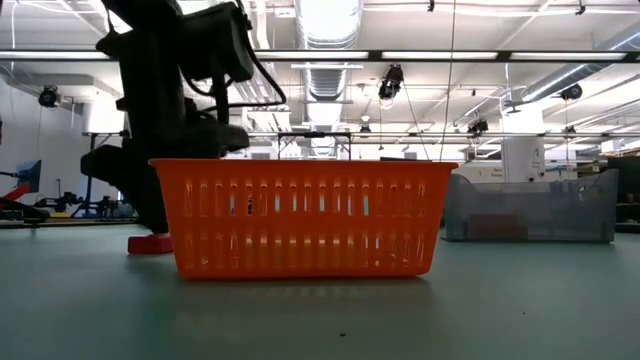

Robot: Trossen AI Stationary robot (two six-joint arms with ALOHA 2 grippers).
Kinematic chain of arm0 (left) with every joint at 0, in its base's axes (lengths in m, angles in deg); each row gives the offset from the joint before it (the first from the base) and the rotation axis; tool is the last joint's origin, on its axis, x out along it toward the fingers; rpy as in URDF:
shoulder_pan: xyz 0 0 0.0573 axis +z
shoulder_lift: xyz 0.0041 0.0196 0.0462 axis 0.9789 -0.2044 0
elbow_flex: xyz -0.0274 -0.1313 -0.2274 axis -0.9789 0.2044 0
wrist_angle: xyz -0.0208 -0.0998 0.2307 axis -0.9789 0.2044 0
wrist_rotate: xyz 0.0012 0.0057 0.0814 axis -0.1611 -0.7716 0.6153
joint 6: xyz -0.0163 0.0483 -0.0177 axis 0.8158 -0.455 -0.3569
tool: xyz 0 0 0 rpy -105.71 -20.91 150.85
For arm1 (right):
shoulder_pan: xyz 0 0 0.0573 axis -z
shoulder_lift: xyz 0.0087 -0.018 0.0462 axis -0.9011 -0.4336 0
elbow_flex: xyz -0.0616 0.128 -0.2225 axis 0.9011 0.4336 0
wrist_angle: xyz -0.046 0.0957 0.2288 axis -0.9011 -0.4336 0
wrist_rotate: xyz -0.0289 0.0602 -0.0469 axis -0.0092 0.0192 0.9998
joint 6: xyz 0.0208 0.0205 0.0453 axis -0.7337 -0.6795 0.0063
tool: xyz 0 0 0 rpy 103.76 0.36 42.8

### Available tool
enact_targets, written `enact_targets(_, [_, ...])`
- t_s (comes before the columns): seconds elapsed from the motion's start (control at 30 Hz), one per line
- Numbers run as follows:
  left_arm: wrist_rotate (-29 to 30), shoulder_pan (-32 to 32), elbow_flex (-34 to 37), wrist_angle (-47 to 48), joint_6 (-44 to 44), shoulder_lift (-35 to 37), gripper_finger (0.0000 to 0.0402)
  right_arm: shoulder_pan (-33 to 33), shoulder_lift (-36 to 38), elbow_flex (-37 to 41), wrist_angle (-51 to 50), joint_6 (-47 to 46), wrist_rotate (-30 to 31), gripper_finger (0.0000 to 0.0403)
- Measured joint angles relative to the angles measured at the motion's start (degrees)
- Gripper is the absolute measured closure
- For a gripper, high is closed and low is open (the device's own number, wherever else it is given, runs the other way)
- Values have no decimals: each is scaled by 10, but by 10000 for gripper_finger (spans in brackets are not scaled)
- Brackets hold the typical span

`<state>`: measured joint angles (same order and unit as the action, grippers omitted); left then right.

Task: Sort & place blocks by color
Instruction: Put the red block into the black bin

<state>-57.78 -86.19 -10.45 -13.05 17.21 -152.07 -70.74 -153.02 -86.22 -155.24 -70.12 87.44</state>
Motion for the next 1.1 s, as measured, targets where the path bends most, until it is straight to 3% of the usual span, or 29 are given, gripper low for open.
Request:
enact_targets(0.33, [3, 0, -2, 0, 6, -18, 219, 0, 2, 0, -29, 11, -2, 266])
enact_targets(0.53, [6, -1, 5, 0, 20, -17, 282, 0, 9, 1, -35, 11, -26, 266])
enact_targets(0.67, [7, 0, 1, 3, 21, -17, 288, 0, 23, 24, -32, 6, -30, 266])
enact_targets(0.87, [41, 0, -29, -1, -32, 23, 288, 0, 89, 148, 54, -12, -43, 266])
enact_targets(1.1, [121, 0, -94, -21, -172, 115, 288, 0, 214, 401, 302, -42, -60, 266])
